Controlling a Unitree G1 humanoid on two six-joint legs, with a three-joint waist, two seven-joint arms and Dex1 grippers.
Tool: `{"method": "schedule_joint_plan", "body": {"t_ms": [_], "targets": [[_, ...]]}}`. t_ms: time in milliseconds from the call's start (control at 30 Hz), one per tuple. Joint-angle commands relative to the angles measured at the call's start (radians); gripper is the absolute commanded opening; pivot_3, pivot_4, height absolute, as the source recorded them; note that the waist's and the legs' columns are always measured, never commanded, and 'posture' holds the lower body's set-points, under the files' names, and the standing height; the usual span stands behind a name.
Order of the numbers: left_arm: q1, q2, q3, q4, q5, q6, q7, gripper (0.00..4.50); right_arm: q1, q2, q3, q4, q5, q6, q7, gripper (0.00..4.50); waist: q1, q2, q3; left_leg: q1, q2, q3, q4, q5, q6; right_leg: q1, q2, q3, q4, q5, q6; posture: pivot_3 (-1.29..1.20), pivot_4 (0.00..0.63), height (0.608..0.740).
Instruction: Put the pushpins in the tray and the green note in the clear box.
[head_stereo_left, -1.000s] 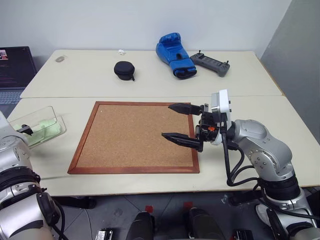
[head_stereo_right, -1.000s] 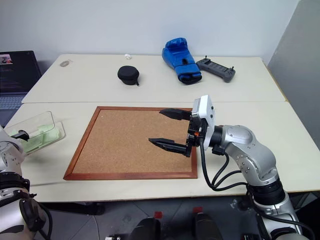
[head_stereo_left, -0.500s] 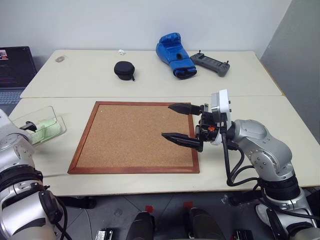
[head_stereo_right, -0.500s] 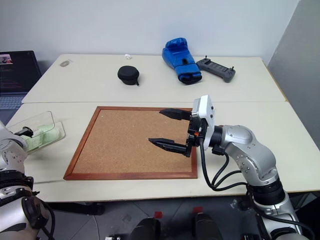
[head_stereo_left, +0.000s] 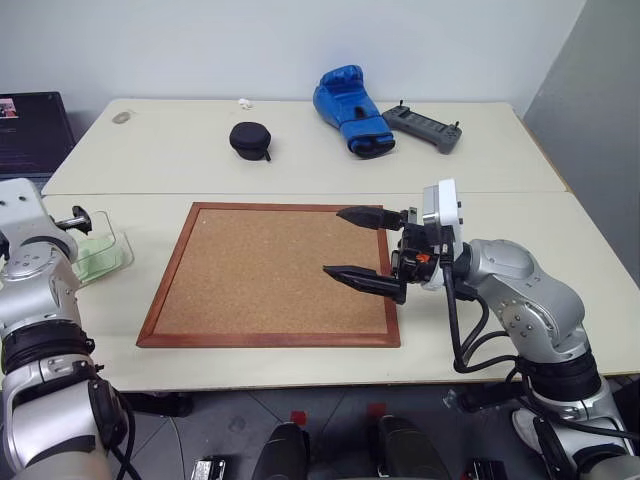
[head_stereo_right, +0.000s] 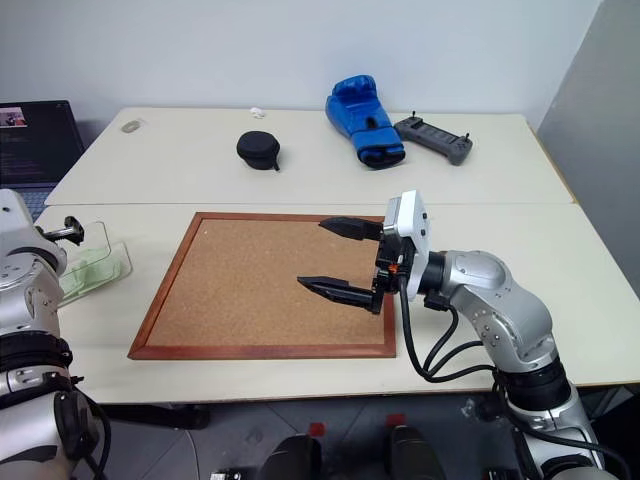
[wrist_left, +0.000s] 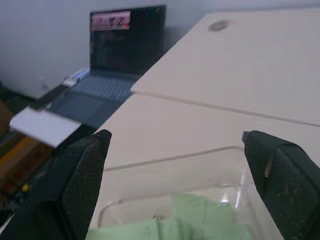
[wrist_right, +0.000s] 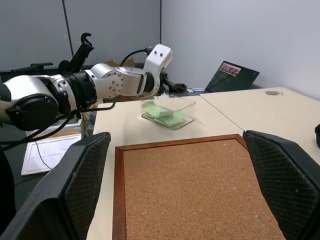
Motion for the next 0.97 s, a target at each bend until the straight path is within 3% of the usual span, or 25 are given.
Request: {"method": "schedule_joint_plan", "body": {"t_ms": [33, 167, 300, 433, 767, 967], "targets": [[0.083, -0.007, -0.004, -0.243, -0.017, 0.004, -0.066, 4.48, 0.013, -0.014, -0.037, -0.053, 0.003, 0.004, -0.023, 4.5, -0.001, 0.0, 0.0, 0.0, 0.0, 0.0, 0.0, 0.0, 0.0, 0.0, 0.0, 0.0, 0.0, 0.0, 0.0, 0.0, 0.15, 0.74], [0.241, -0.084, -0.019, -0.578, -0.121, 0.103, -0.146, 4.48, 0.068, -0.022, -0.077, -0.096, -0.008, 0.035, -0.123, 4.5, 0.002, 0.0, 0.0, -0.001, 0.001, -0.001, 0.0, 0.0, 0.0, 0.0, 0.0, 0.001, -0.001, 0.0, 0.0, 0.0, 0.15, 0.74], [0.366, -0.184, -0.025, -0.839, -0.235, 0.227, -0.158, 4.48, 0.161, -0.013, -0.115, -0.136, -0.12, 0.046, -0.306, 4.5, 0.005, 0.0, 0.0, -0.001, -0.002, -0.001, 0.0, 0.0, 0.0, 0.0, -0.004, 0.002, -0.001, 0.0, 0.0, 0.0, 0.15, 0.74], [0.506, -0.256, -0.076, -1.02, -0.263, 0.268, -0.163, 4.48, 0.291, 0.017, -0.121, -0.198, -0.273, 0.061, -0.507, 4.5, 0.004, 0.0, 0.0, 0.0, -0.001, 0.001, 0.0, 0.0, 0.0, 0.001, -0.003, 0.002, 0.0, 0.0, 0.0, 0.0, 0.15, 0.74], [0.686, -0.462, -0.174, -1.18, -0.207, 0.274, -0.037, 4.48, 0.515, 0.116, -0.074, -0.314, -0.484, 0.034, -0.717, 4.5, 0.002, 0.0, 0.0, 0.003, -0.001, 0.004, 0.0, 0.0, 0.0, 0.002, 0.001, 0.003, 0.0, 0.0, 0.001, 0.0, 0.15, 0.74], [0.732, -0.516, -0.241, -1.195, -0.141, 0.253, -0.001, 4.48, 0.585, 0.163, -0.096, -0.316, -0.545, 0.024, -0.77, 4.5, 0.003, 0.0, 0.0, 0.003, -0.001, 0.004, 0.0, 0.0, 0.0, 0.002, 0.006, 0.004, -0.001, 0.0, 0.001, 0.0, 0.15, 0.74]]}}
